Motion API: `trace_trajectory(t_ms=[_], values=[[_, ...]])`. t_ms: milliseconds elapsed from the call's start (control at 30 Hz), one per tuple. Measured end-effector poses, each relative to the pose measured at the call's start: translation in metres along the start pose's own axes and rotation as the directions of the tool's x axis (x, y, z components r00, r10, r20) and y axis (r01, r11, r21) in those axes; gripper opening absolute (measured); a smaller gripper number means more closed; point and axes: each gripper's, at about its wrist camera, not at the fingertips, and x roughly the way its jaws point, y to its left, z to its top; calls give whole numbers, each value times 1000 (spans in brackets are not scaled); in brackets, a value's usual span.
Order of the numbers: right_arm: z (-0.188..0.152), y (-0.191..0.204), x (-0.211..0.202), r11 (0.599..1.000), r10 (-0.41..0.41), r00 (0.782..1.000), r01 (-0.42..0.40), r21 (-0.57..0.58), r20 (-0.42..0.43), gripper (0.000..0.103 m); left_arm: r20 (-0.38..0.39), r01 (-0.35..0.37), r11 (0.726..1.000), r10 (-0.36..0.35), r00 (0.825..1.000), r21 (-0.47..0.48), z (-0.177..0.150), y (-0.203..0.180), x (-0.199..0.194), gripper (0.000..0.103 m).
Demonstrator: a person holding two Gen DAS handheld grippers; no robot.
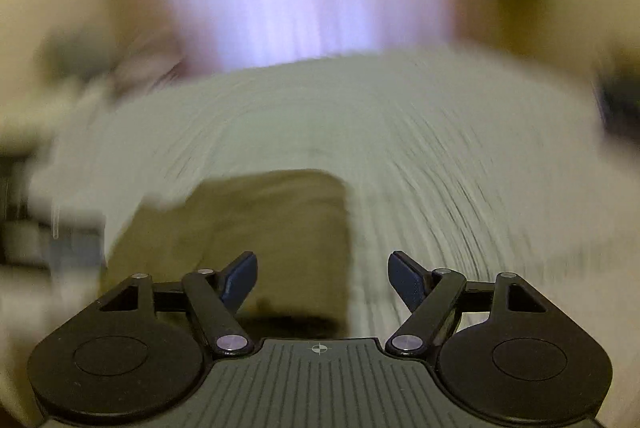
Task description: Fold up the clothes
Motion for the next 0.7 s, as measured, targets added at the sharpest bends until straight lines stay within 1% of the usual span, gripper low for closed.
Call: trace_trajectory(t_ms=[33,67,133,167,200,300,367,433,500,533,567,633,667,700], values=[[8,-20,3,989,10,1000,-8,149,-17,76,-21,4,1000,-4,1000,-25,3,4,10,42],[10,-35,10,964,26,999,-15,265,-37,76,-39,1,999,-3,999,-45,6,7,19,42],[14,-54,26,911,57,996,-23,413,-72,75,-67,-11,998,7,998,-68,11,14,34,42],[14,-62,34,879,74,993,-24,476,-87,70,-77,-20,998,15,997,-65,13,15,39,42],[12,-67,43,852,90,991,-23,523,-103,68,-87,-29,998,23,996,-61,14,17,43,42],[10,-74,63,805,122,986,-29,592,-116,66,-110,-9,998,2,994,-68,17,22,54,42],[12,-72,72,799,142,983,-45,599,-116,66,-123,17,997,-26,992,-76,18,23,59,42],[18,-69,87,807,150,981,-47,588,-126,65,-137,41,996,-52,989,-82,18,23,64,42],[20,-65,95,825,133,980,-27,564,-148,57,-149,54,996,-65,987,-78,17,22,69,41],[26,-73,97,836,117,979,-8,549,-164,50,-153,50,996,-61,986,-75,17,23,71,41],[27,-73,100,844,110,978,1,536,-175,48,-154,46,996,-58,986,-80,17,25,72,40],[24,-74,105,852,104,976,12,523,-192,46,-151,42,995,-56,987,-96,16,30,73,35],[26,-74,103,862,101,975,14,507,-200,46,-150,39,994,-55,987,-104,16,32,73,28],[27,-74,102,871,98,973,17,490,-208,46,-147,44,994,-59,987,-102,15,32,72,26]])
